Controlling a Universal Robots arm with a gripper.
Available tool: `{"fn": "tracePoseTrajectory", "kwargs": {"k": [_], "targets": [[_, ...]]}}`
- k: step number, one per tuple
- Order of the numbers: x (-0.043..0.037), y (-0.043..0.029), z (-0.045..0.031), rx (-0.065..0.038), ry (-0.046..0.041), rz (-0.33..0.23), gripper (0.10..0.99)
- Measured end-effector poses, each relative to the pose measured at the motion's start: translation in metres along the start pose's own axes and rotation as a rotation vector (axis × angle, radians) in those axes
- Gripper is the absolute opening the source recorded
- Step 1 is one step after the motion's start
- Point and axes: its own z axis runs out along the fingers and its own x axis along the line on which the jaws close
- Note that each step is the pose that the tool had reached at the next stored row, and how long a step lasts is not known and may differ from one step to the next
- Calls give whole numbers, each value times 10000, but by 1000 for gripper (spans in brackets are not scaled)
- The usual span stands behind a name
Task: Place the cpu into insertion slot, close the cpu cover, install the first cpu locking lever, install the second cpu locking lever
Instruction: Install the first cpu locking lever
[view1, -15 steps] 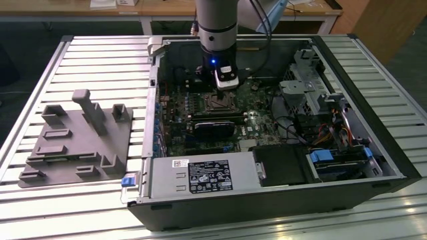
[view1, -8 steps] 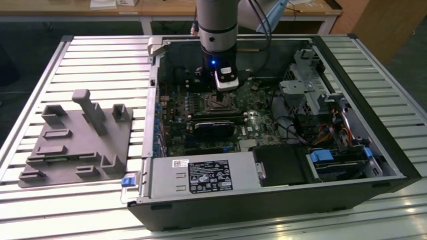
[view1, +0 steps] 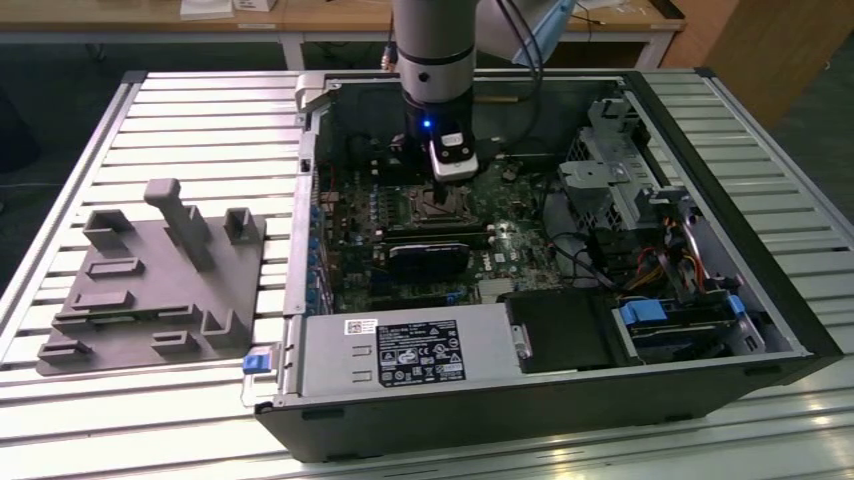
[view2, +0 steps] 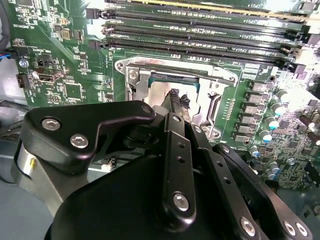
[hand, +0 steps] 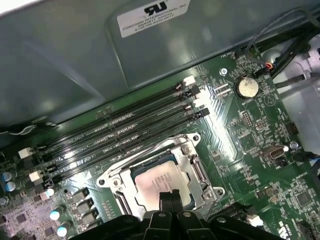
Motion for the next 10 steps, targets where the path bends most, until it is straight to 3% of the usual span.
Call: {"fn": "tracePoseTrajectory", "kwargs": {"k": [10], "targets": [[-14,10,-158,39,-20,-3,106]]}}
